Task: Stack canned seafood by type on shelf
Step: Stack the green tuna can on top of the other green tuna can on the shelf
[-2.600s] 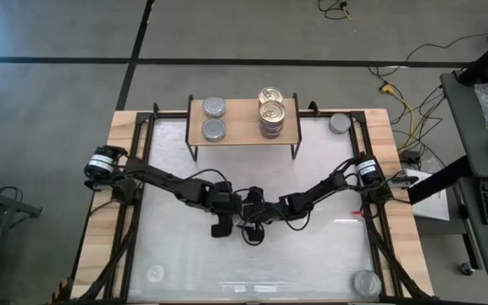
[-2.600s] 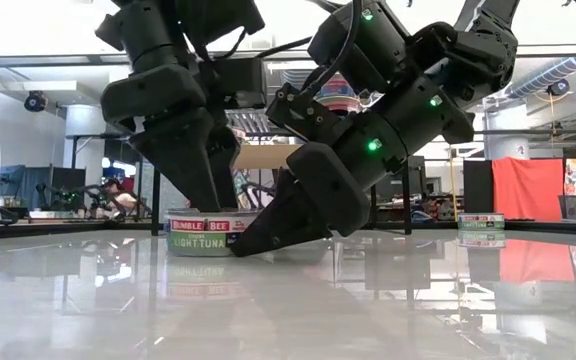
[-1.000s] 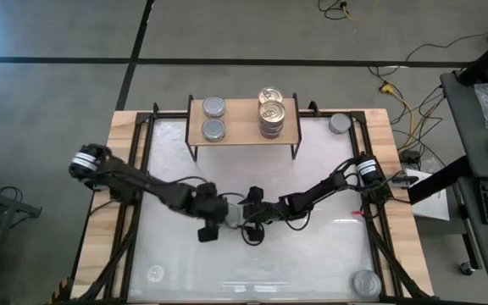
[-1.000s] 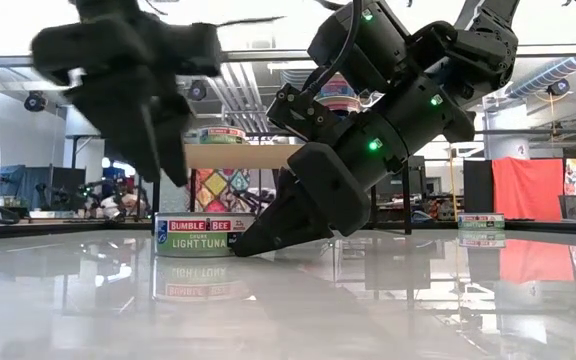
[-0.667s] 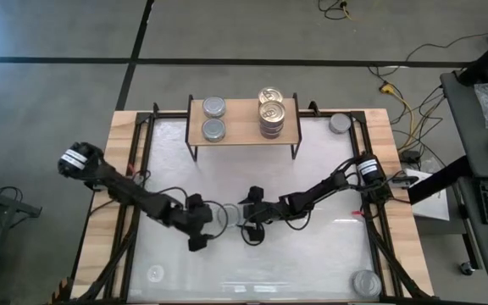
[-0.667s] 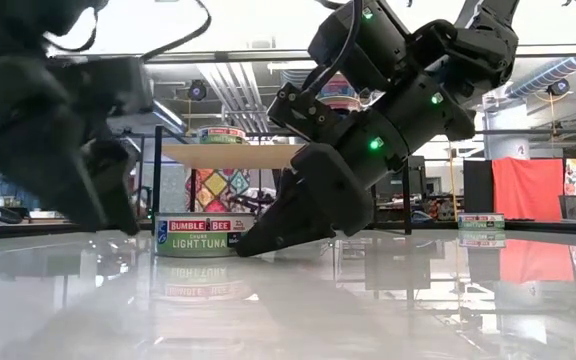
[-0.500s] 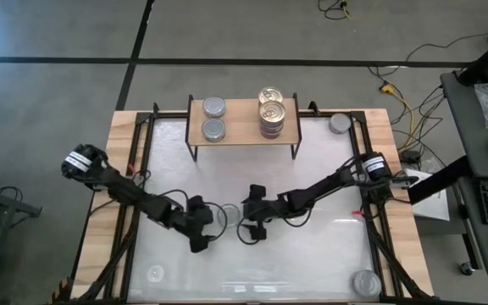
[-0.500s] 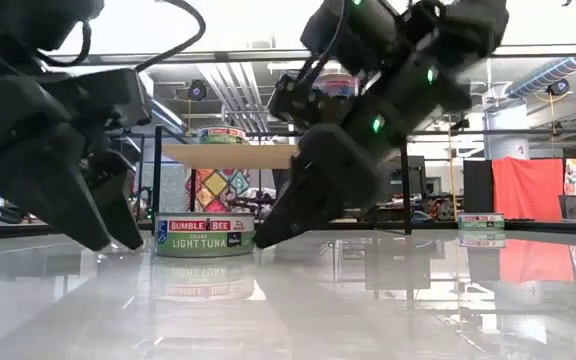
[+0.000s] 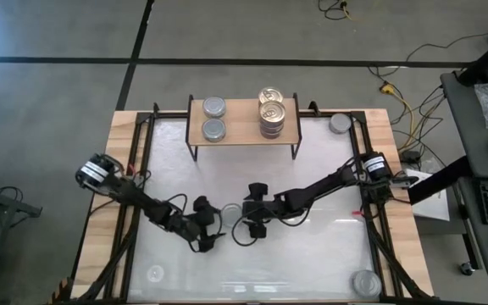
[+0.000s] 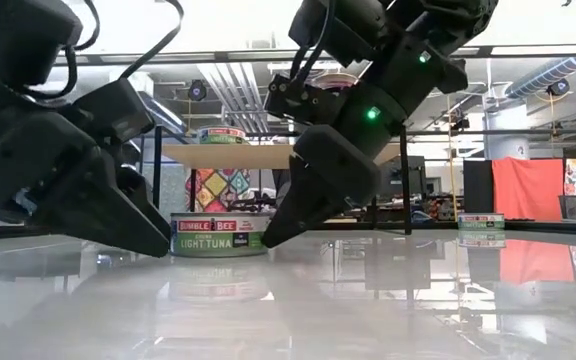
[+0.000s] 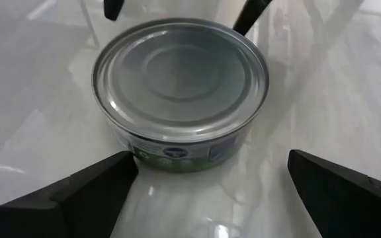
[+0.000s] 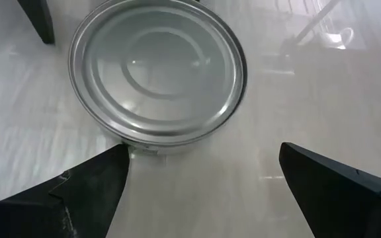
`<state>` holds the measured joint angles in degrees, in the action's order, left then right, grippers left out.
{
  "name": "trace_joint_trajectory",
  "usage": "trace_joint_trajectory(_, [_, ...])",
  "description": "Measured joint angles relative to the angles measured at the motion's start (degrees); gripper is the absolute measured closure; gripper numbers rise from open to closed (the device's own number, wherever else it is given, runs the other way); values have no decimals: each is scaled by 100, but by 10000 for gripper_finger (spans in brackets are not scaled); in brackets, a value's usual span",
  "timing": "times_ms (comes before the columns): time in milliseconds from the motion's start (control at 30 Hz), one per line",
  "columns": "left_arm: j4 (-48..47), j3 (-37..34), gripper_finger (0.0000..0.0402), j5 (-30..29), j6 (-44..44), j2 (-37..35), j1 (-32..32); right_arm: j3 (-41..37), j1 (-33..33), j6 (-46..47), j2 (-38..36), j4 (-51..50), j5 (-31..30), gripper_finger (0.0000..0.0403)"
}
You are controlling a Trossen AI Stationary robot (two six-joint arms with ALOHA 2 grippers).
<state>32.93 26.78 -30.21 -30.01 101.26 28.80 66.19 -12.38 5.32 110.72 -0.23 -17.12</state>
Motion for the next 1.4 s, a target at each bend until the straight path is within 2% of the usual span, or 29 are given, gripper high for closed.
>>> trace_joint_trajectory(100, [326,4,13,-234,173,268,2,-4,53,87,75,115,64,22])
trace_joint_trajectory(267, [482,-1,13,-303,189,455,32,11,66,91,160,70,168,22])
trace_joint_trajectory(500, [-103,-229,13,-57,144,-160,145,7,111,-40,-137,-627,-13,22])
trace_joint_trajectory(667, [-166,-460,14,-32,483,-434,60,2,236,-17,-216,-802,-69,22])
trace_joint_trajectory(833, [-124,-467,15,6,1090,-416,-97,0,313,72,-179,-672,-28,22])
trace_joint_trajectory(967, [-144,-383,14,304,1263,-418,-246,0,306,-73,-179,-618,4,22])
trace_joint_trajectory(1233, [-145,-332,13,451,1511,-418,-384,0,308,-137,-142,-221,108,22])
trace_joint_trajectory(1400, [-138,-313,13,500,2070,-428,-469,2,349,-18,-142,-181,108,22])
